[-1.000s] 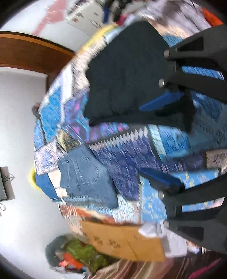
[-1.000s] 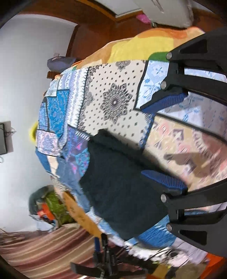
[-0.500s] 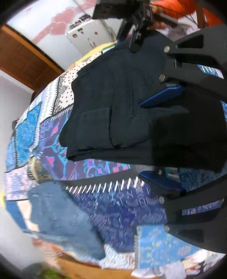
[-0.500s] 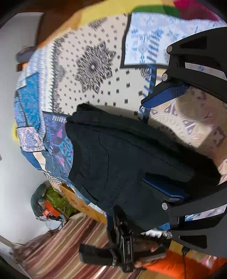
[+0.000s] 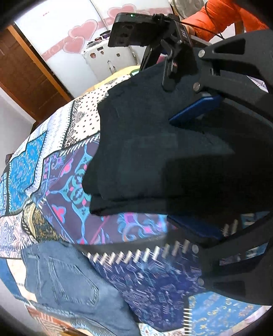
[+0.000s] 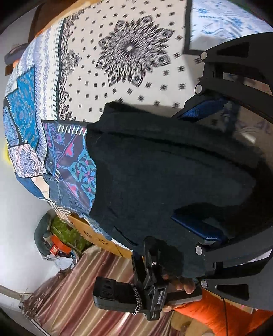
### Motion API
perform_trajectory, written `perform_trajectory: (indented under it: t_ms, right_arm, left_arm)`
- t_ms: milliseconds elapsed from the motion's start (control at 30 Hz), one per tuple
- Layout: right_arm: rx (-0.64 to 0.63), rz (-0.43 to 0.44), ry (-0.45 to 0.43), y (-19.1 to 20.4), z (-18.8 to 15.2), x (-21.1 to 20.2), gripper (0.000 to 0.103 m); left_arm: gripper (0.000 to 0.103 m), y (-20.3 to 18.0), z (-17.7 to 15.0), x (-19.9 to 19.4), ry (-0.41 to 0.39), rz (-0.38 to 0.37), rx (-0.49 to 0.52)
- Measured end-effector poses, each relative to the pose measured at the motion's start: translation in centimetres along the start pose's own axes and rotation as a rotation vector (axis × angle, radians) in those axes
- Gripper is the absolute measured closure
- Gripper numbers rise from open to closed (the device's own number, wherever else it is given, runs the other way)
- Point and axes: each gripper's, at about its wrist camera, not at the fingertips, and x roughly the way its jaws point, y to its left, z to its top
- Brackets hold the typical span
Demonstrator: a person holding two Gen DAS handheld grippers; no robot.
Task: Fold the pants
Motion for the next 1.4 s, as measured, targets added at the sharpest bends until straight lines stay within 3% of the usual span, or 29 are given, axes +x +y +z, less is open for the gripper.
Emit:
perform_trajectory:
  t_ms: [100, 167, 233, 300, 367, 567, 867, 1133, 1400]
  right_arm:
    - [-0.02, -0.009, 0.008, 0.2, 0.4, 0.3, 0.036]
    - [0.002, 0.011, 0.013, -0.1, 0.7, 0.2, 0.054]
    - [0.027, 0.037, 0.023, -0.5, 0.9, -0.1, 0.066]
    - [0.014, 0.045, 0.022, -0.3, 1.0, -0.7, 0.072]
    - [-0.016, 0.04, 0.009, 0.4, 1.1, -1.3, 0.077]
    - [-0.119, 0.019, -0.066, 3.5, 1.2, -4.0, 0.08]
    - [-0.236, 0.035, -0.204, 9.5, 5.2, -7.3, 0.08]
    - [-0.329, 0.083, -0.298, 14.7, 11.1, -6.8, 0.08]
    - [-0.376, 0.098, -0.298, 17.1, 17.7, -1.3, 0.08]
  left_arm:
    - [0.03, -0.7, 0.6, 0.4, 0.012, 0.012, 0.012]
    - [0.039, -1.1, 0.7, 0.3, 0.014, 0.025, 0.035]
    - [0.047, -1.6, 0.5, -0.4, -0.007, 0.055, 0.056]
    - [0.059, -2.3, 0.1, -1.5, -0.05, 0.091, 0.078]
    - [0.063, -3.0, -0.4, -2.5, -0.081, 0.103, 0.099]
    - [0.069, -5.5, -1.6, -6.2, -0.183, 0.17, 0.167]
    - [0.069, -5.2, -0.6, -14.4, -0.384, 0.221, 0.131]
    - [0.069, -0.7, 2.5, -20.8, -0.534, 0.301, 0.075]
    - [0.069, 7.3, 7.2, -21.0, -0.55, 0.342, -0.021]
